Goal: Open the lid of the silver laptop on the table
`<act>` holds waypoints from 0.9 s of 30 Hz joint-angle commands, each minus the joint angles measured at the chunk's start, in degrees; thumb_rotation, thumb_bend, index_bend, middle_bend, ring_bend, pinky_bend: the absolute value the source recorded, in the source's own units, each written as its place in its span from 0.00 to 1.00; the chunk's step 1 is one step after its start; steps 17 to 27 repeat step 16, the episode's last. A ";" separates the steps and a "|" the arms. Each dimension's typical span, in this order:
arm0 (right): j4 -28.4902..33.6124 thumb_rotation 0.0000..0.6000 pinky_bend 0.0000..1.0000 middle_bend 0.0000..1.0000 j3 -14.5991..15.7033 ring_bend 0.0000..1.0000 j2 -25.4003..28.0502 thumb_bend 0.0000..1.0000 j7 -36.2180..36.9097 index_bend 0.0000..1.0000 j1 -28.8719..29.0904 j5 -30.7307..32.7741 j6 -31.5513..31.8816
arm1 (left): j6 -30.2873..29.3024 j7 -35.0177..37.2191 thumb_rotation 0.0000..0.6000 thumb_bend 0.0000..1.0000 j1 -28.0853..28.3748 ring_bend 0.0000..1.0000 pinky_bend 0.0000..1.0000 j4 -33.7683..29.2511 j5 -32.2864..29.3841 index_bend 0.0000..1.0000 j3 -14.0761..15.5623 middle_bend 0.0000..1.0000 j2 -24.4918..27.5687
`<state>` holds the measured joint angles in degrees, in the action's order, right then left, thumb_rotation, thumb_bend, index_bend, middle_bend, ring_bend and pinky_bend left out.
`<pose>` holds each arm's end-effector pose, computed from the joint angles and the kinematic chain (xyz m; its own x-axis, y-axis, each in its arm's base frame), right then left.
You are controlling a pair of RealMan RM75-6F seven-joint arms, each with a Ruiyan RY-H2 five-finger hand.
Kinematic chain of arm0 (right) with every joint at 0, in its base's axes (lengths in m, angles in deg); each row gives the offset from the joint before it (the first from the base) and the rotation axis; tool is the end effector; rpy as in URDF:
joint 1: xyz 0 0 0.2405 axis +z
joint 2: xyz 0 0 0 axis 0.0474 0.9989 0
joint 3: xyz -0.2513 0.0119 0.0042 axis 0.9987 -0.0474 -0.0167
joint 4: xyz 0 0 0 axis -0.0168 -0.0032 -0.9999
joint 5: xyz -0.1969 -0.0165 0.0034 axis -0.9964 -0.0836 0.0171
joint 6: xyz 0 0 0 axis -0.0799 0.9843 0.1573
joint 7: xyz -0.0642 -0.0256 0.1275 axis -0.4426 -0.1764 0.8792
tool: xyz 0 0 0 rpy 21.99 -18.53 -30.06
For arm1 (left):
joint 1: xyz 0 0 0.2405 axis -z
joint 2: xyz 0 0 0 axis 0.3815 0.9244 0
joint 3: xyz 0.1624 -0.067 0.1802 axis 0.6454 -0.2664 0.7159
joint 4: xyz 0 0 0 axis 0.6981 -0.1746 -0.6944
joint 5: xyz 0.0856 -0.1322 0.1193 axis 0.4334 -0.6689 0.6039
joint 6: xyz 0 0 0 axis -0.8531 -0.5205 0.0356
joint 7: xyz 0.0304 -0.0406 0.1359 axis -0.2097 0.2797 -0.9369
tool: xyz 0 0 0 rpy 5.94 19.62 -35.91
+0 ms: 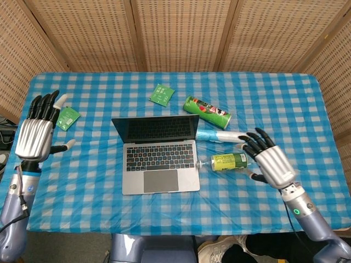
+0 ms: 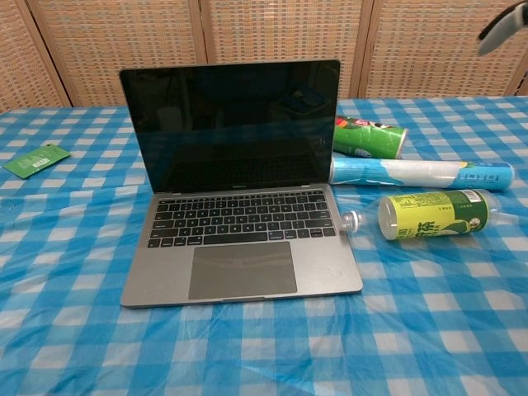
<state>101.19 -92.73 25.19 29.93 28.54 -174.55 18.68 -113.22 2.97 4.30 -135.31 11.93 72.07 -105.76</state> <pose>-0.2016 -0.2686 0.1502 0.3852 0.0606 0.9209 -0.8063 -0.4634 0.3677 -0.1820 0.2910 0.1808 0.4091 -0.1504 0.9000 0.8918 -0.1430 -0.4293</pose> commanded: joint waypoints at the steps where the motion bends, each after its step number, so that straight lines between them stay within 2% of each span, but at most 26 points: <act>1: -5.23 1.00 0.00 0.05 0.66 0.00 -0.73 0.01 1.64 0.14 -5.59 1.73 5.63 | -2.65 5.13 1.00 0.00 -5.67 0.00 0.00 -0.18 2.89 0.00 5.09 0.00 2.54; 6: -7.23 1.00 0.00 0.01 1.62 0.00 -1.88 0.00 2.42 0.09 -10.33 3.46 10.03 | -4.74 9.11 1.00 0.00 -10.65 0.00 0.00 2.79 8.03 0.00 10.64 0.00 2.16; 11: -8.92 1.00 0.00 0.00 3.65 0.00 -3.17 0.00 2.30 0.08 -16.23 2.63 15.94 | -7.19 11.91 1.00 0.00 -16.35 0.00 0.00 12.11 14.67 0.00 17.01 0.00 -2.32; 16: -10.52 1.00 0.00 0.00 3.85 0.00 -3.94 0.00 2.87 0.08 -18.59 1.63 18.39 | -9.17 15.61 1.00 0.00 -18.95 0.00 0.00 18.11 16.78 0.00 17.72 0.00 -5.55; 27: -10.52 1.00 0.00 0.00 3.85 0.00 -3.94 0.00 2.87 0.08 -18.59 1.63 18.39 | -9.17 15.61 1.00 0.00 -18.95 0.00 0.00 18.11 16.78 0.00 17.72 0.00 -5.55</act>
